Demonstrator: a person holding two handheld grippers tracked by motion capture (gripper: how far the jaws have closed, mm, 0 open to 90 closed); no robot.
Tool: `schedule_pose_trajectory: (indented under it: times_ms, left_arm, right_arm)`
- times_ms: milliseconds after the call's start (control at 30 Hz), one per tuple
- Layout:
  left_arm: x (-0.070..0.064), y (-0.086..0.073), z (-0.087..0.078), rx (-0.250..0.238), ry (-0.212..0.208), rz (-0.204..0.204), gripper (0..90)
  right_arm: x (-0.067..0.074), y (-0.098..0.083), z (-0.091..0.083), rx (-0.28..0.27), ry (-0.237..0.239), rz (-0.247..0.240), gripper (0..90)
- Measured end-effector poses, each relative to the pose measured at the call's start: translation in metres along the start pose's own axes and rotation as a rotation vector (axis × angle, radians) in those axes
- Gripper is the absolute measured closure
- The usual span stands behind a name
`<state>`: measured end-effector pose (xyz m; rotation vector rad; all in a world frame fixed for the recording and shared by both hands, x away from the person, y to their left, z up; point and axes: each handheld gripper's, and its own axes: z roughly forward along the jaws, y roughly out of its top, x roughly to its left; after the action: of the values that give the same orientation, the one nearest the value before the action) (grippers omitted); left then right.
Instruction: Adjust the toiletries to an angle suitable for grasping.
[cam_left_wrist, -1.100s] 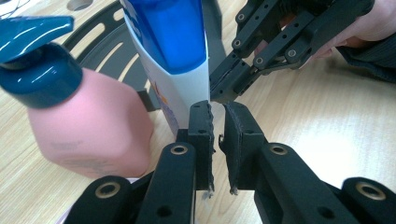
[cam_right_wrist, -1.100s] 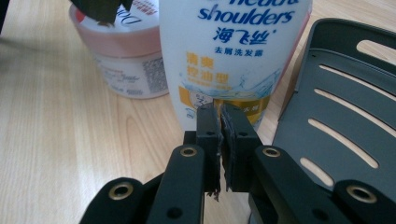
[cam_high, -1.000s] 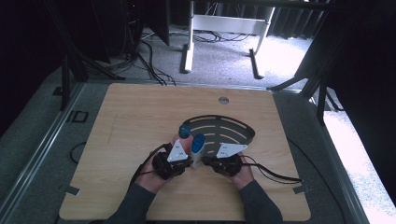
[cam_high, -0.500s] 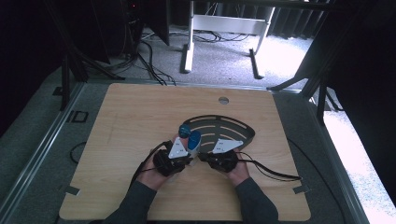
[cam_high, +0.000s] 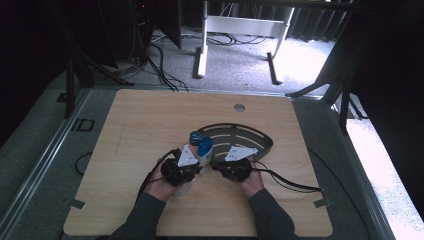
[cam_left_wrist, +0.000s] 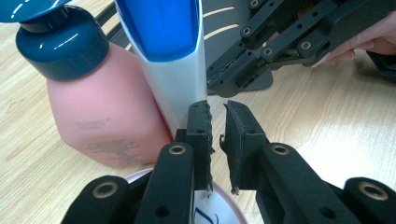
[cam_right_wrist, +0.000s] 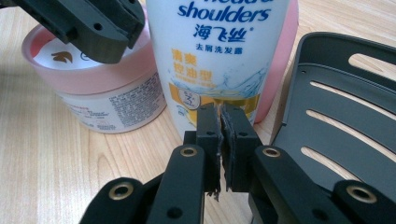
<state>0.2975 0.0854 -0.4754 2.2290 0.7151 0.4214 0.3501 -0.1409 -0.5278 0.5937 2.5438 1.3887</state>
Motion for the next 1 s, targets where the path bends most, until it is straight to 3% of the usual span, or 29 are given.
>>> schedule_pose_trajectory:
  times_ms: [200,500,867,1000]
  left_arm:
    - [0.004,-0.004,-0.007,-0.006,0.011,-0.013,80.3]
    - [0.005,-0.015,-0.017,-0.003,-0.013,-0.005,80.5]
    - [0.004,-0.031,-0.017,0.036,-0.040,0.007,81.6]
    - [0.005,-0.033,-0.017,0.027,-0.072,0.003,85.6]
  right_arm:
    - [-0.002,0.001,0.001,-0.004,-0.015,0.013,86.1]
    - [0.001,-0.001,-0.004,0.006,-0.020,-0.013,84.6]
    - [0.004,-0.021,-0.040,0.018,-0.057,-0.023,81.8]
    - [0.006,-0.032,-0.059,0.015,-0.079,-0.020,80.6]
